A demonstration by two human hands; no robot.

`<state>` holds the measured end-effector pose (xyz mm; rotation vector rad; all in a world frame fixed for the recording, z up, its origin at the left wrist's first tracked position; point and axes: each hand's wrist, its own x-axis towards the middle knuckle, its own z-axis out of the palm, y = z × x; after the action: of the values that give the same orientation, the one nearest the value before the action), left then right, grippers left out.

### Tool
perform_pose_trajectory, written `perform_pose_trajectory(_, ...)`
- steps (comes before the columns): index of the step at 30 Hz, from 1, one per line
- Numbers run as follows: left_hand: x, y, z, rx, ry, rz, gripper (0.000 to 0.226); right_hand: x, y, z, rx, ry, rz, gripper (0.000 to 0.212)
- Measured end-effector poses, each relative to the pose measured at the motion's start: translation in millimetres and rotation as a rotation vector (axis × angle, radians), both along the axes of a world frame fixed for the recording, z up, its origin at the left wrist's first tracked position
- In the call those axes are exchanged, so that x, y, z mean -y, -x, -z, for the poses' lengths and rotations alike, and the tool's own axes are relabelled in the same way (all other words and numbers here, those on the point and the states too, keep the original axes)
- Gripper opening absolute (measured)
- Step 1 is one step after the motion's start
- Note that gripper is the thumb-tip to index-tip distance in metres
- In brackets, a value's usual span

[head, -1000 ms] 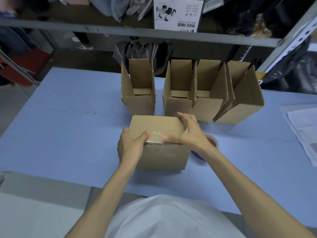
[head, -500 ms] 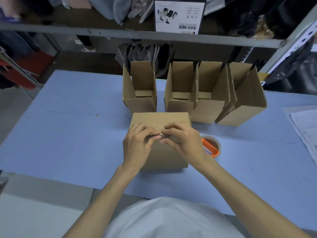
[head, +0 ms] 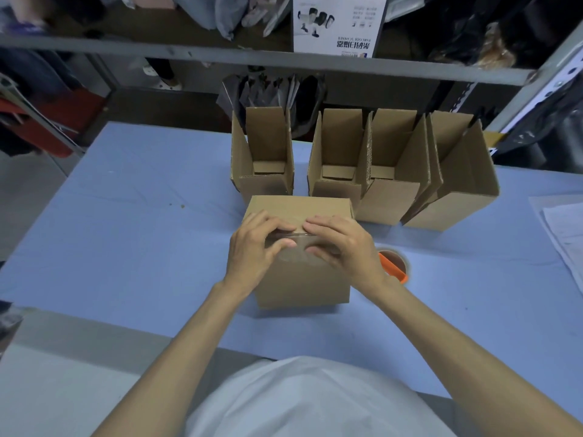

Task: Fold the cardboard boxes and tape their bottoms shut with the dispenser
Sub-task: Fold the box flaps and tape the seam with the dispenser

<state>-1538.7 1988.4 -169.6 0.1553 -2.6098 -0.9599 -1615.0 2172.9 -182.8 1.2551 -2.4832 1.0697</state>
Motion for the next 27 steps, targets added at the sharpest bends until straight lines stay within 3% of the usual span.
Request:
perform_pose_trajectory(4,10.5,2.9,-1.5,0.06,0.058,0.12,0.028,-6.8,3.9,9.5,-0.192,-0.152,-0.12,0.06)
perform_pose_trajectory(7,13.9,4.3,-1.9,0.126,0.232,0.21,0.053,-9.5,9.4,8.3,-0.243,-0.268,-0.113,0.08)
perform_pose_trajectory(11,7.3,0.1,1.6,0.104,0.327,0.121,0.063,6.3,5.1,4.9,-0.143,-0.148,0.043,0.053)
perform_pose_trajectory(14,4.6,-1.9,4.3,0.08,0.282,0.098,0.068,17.1,3.2,10.0,-0.199,-0.11,0.14,0.043)
perform_pose_trajectory(21,10.4,-10.4,-0.6,0.099,0.282,0.165,0.095,2.3,9.8,8.7,-0.294,-0.342,0.028,0.098)
perform_pose_trajectory(24,6.2,-25.9,10.0,-0.004,0.095,-0.147,0.108,-0.5,6.8,6.8,-0.251,-0.327,0.055,0.099)
perform_pose_trajectory(26,3.5,-37.9,18.8,0.112,-0.234,-0.305,0.102,-1.6,1.1,7.1,-0.241,-0.303,0.054,0.094)
perform_pose_trajectory(27,3.2,-42.0,22.8,0.21,-0.428,-0.314,0.086,-1.9,-1.1,7.5,-0.239,-0.298,0.053,0.093)
